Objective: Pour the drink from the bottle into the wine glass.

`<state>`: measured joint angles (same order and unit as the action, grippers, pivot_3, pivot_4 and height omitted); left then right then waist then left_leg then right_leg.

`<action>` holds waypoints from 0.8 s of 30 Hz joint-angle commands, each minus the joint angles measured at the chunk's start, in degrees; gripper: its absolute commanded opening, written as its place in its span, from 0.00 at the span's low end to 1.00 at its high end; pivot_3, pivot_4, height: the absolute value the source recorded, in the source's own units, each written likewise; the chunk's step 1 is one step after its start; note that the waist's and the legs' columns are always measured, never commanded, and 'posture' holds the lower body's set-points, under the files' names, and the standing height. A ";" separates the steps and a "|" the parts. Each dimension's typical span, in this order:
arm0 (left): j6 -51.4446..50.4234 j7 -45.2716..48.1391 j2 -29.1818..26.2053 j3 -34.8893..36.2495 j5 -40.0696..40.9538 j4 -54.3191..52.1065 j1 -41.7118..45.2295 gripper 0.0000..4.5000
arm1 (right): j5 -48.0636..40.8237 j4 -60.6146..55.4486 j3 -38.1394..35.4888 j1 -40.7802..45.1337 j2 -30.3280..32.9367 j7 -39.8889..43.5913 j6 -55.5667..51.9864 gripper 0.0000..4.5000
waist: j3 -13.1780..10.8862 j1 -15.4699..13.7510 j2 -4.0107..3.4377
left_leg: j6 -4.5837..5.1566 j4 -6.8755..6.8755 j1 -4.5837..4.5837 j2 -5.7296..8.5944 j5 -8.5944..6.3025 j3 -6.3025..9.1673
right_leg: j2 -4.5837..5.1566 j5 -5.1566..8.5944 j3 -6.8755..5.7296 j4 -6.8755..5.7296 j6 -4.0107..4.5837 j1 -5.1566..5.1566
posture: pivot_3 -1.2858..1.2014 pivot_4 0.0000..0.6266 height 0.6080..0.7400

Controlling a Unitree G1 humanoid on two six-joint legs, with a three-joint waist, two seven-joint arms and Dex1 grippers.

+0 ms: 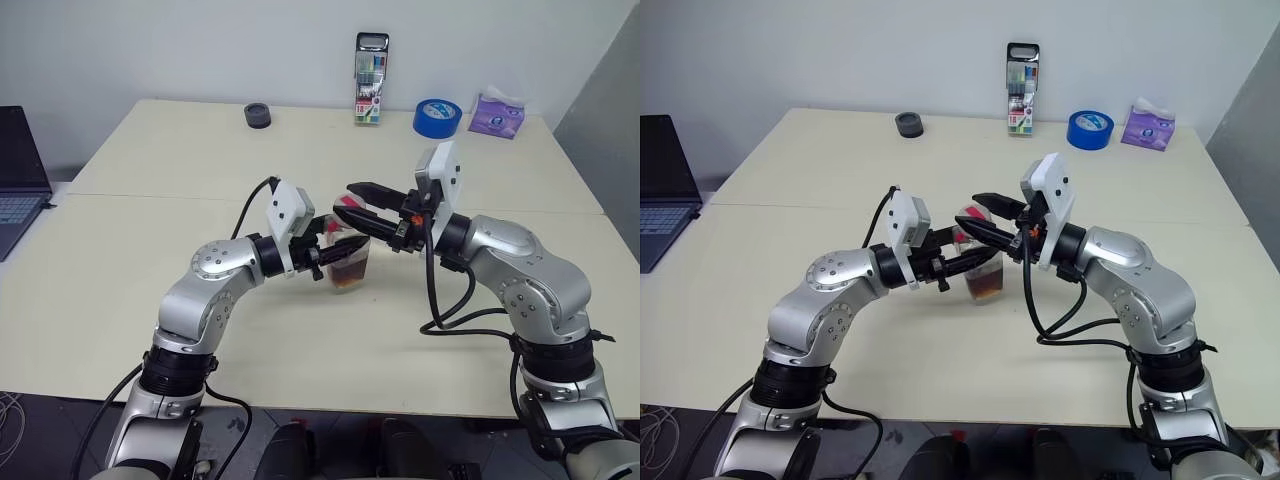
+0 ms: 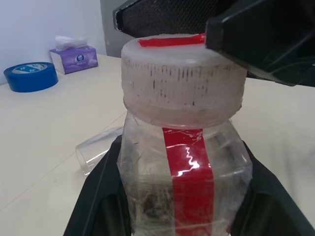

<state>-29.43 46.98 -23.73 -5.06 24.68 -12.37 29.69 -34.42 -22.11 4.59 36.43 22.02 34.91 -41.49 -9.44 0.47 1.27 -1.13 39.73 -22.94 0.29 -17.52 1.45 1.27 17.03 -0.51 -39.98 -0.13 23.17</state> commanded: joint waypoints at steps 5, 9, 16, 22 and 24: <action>-0.47 5.24 -3.41 1.23 5.68 -10.20 -3.00 0.42 | -5.06 0.31 -1.32 2.95 6.48 12.45 -0.59 0.39 | -0.04 0.06 -0.03 | 0.00 -0.02 0.00 0.00 0.00 -0.01 | 0.00 0.00 0.01 0.04 0.00 0.00 | 0.52 0.24 1.00; -1.30 11.32 -8.26 2.87 12.35 -17.43 -7.16 0.42 | -5.65 6.03 1.45 7.20 13.46 28.93 2.17 0.39 | -0.11 0.21 -0.12 | 0.03 -0.03 0.02 -0.01 -0.02 0.00 | 0.00 0.00 0.01 0.05 0.00 -0.02 | 0.52 0.24 1.00; -0.63 15.73 -12.87 5.23 15.16 -14.12 -5.46 0.42 | 0.30 18.14 5.53 11.78 17.46 39.42 10.18 0.39 | -0.14 0.15 -0.09 | 0.06 0.04 0.06 0.00 -0.03 0.04 | -0.01 0.00 -0.05 0.02 0.00 -0.07 | 0.52 0.24 1.00; 2.19 14.19 -11.95 5.28 11.57 -8.06 -2.47 0.42 | -3.14 13.60 0.51 9.98 20.94 36.24 3.10 0.66 | -0.18 -0.23 -0.10 | 0.03 0.01 -0.02 -0.01 -0.01 0.03 | 0.01 0.01 -0.05 0.10 0.01 -0.04 | 0.52 0.24 1.00; 3.91 13.30 -11.14 4.98 9.84 -6.13 -2.15 0.42 | -5.72 8.83 -2.36 7.61 21.45 32.33 -0.97 0.81 | -0.19 -0.33 -0.10 | 0.03 0.00 -0.06 -0.01 -0.01 0.04 | 0.01 0.01 -0.05 0.14 0.00 -0.02 | 0.52 0.24 1.00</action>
<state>-27.77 61.05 -35.39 -0.78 35.45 -18.78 26.81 -37.39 -8.86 5.62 44.19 42.84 69.58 -39.99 -9.63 0.14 1.17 -1.10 39.73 -23.01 0.27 -17.53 1.49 1.28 17.04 -0.56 -39.83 -0.13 23.15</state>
